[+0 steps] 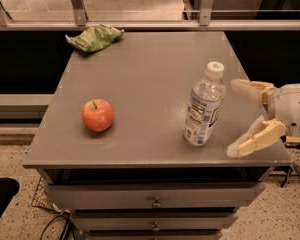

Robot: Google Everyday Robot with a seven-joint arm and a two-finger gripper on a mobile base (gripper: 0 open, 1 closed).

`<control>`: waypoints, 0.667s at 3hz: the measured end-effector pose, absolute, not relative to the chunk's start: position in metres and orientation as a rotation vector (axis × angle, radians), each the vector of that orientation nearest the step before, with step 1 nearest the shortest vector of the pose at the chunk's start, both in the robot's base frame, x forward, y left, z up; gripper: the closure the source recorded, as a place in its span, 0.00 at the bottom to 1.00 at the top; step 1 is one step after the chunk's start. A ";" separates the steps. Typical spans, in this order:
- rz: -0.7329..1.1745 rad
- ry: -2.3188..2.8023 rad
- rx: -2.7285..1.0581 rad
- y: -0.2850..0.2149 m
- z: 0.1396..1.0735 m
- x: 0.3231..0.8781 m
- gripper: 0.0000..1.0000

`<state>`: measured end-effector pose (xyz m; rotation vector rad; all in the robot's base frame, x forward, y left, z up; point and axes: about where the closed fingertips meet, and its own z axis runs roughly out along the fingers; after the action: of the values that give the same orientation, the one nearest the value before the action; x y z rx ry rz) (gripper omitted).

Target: Move blue plastic bottle near green jalapeno chip bag

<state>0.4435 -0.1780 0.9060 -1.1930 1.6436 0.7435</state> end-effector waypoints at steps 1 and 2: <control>0.759 1.584 -1.206 -0.158 0.906 0.450 0.00; 0.774 1.526 -1.211 -0.143 0.909 0.456 0.00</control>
Offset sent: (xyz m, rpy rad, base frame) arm 0.0215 0.0503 0.0052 0.1093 -0.1140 0.0785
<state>0.4565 -0.1426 0.9085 -1.2112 1.5261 0.7741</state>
